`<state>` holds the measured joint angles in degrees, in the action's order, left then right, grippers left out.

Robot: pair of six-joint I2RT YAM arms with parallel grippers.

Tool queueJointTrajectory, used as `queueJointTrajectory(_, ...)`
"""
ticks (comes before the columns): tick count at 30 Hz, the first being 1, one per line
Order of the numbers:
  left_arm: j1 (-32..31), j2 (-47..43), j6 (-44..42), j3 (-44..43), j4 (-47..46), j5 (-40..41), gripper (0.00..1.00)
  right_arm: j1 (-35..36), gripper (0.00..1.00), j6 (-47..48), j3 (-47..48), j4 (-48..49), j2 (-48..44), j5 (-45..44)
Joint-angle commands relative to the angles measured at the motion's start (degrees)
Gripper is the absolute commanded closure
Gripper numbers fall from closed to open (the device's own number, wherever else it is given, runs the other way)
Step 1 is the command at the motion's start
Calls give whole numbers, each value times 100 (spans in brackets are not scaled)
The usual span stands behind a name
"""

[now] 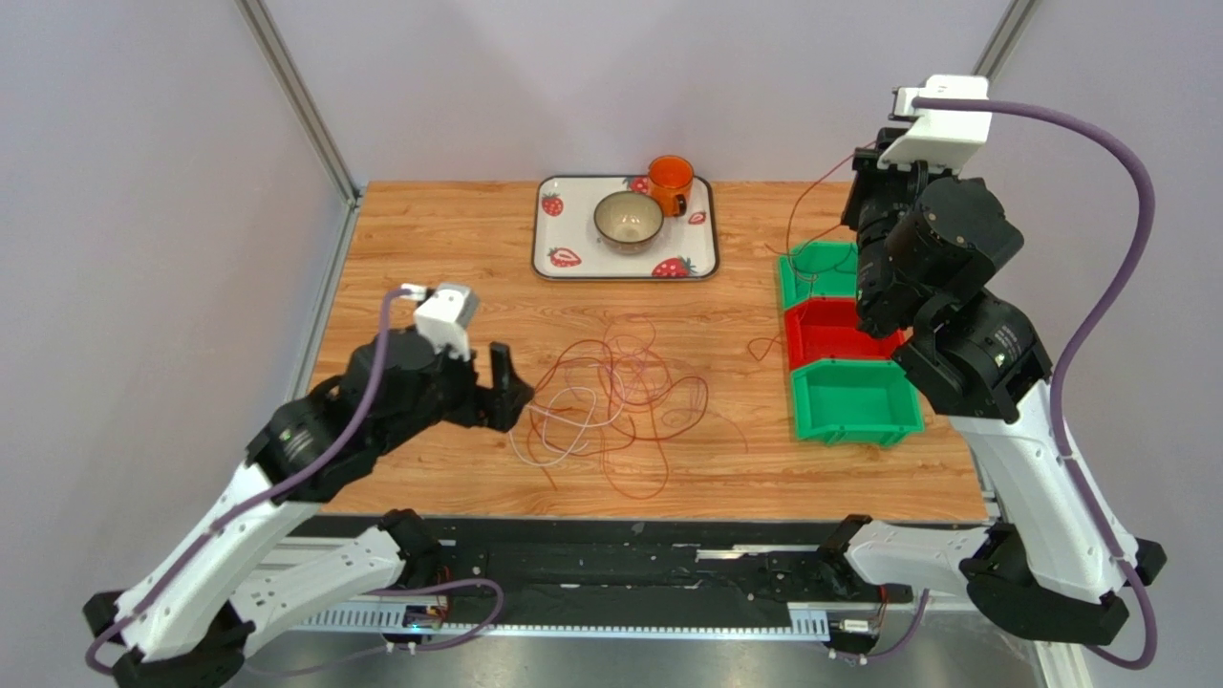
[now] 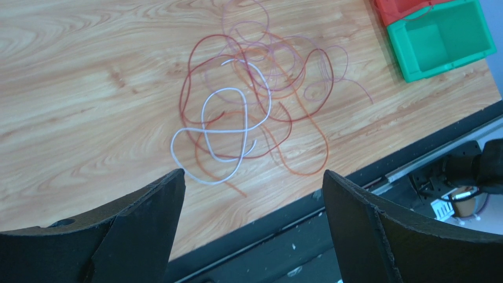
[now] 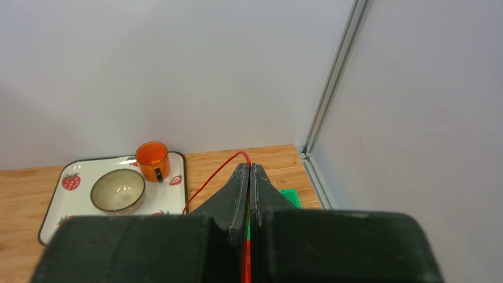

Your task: Untangle the cables

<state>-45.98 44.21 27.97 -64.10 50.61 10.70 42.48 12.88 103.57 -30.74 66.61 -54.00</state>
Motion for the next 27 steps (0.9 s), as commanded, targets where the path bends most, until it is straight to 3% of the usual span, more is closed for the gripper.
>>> queueJointTrajectory(1, -8, -842, 25, 177, 863, 274, 5, -458, 100, 188, 251, 385, 54, 90)
queueJointTrajectory(5, -8, -1791, 103, 722, 618, 644, 6, -907, 100, 92, 322, 385, 203, 258)
queueJointTrajectory(10, -8, -2600, -46, 1320, 81, 503, 6, -1521, 100, -101, 208, 385, 195, 504)
queueJointTrajectory(19, -8, -2505, 244, 1417, 238, 626, 6, -3129, 100, -892, -846, 719, 159, 1268)
queueJointTrajectory(27, -8, -2487, 297, 1409, 274, 644, 6, -3545, 100, -1956, -1742, 963, -174, 1382)
